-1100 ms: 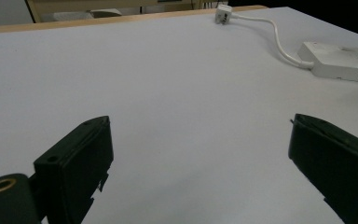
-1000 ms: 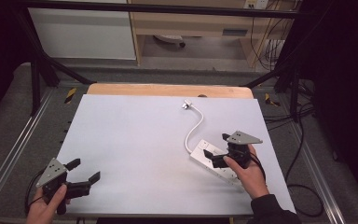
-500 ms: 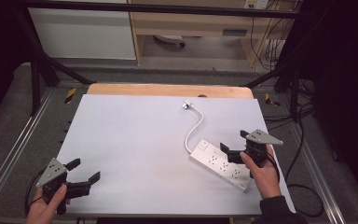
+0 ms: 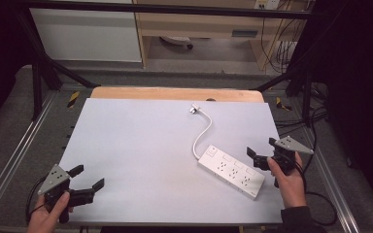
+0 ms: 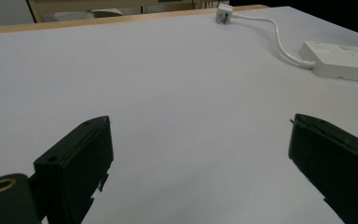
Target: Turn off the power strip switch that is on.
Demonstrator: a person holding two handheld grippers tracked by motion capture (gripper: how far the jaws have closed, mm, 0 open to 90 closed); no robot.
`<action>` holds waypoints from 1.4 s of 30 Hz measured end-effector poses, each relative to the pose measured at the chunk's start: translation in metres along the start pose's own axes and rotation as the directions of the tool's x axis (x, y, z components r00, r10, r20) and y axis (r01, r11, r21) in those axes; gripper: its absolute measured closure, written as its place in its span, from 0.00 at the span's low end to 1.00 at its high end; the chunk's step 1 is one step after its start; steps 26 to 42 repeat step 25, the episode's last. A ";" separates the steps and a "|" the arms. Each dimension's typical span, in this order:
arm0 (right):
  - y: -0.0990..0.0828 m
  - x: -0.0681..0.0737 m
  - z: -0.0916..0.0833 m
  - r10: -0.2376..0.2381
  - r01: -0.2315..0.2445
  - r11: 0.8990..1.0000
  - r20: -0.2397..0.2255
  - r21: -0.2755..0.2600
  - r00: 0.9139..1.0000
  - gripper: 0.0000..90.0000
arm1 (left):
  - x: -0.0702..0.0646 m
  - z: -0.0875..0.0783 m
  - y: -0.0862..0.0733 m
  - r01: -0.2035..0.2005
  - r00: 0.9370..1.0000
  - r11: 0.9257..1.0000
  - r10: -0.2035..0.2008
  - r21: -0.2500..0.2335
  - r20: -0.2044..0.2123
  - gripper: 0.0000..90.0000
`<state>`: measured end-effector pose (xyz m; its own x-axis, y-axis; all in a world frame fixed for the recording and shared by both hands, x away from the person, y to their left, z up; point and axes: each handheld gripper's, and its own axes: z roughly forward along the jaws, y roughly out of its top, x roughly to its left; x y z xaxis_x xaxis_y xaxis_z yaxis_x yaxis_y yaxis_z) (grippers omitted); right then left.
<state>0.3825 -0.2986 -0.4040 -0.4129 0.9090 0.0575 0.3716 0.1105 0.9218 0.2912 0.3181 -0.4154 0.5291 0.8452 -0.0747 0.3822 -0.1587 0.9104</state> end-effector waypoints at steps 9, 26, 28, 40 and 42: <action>-0.018 -0.023 -0.002 0.056 -0.059 0.997 0.070 0.045 0.996 0.03 | 0.000 0.000 0.000 -0.002 1.000 1.000 0.002 -0.001 -0.002 0.07; -0.042 -0.040 0.001 0.108 -0.130 0.982 0.155 0.139 0.982 0.03 | -0.001 0.001 0.000 -0.004 1.000 1.000 0.004 0.000 -0.001 0.07; -0.042 -0.040 0.001 0.108 -0.130 0.982 0.155 0.139 0.982 0.03 | -0.001 0.001 0.000 -0.004 1.000 1.000 0.004 0.000 -0.001 0.07; -0.042 -0.040 0.001 0.108 -0.130 0.982 0.155 0.139 0.982 0.03 | -0.001 0.001 0.000 -0.004 1.000 1.000 0.004 0.000 -0.001 0.07; -0.042 -0.040 0.001 0.108 -0.130 0.982 0.155 0.139 0.982 0.03 | -0.001 0.001 0.000 -0.004 1.000 1.000 0.004 0.000 -0.001 0.07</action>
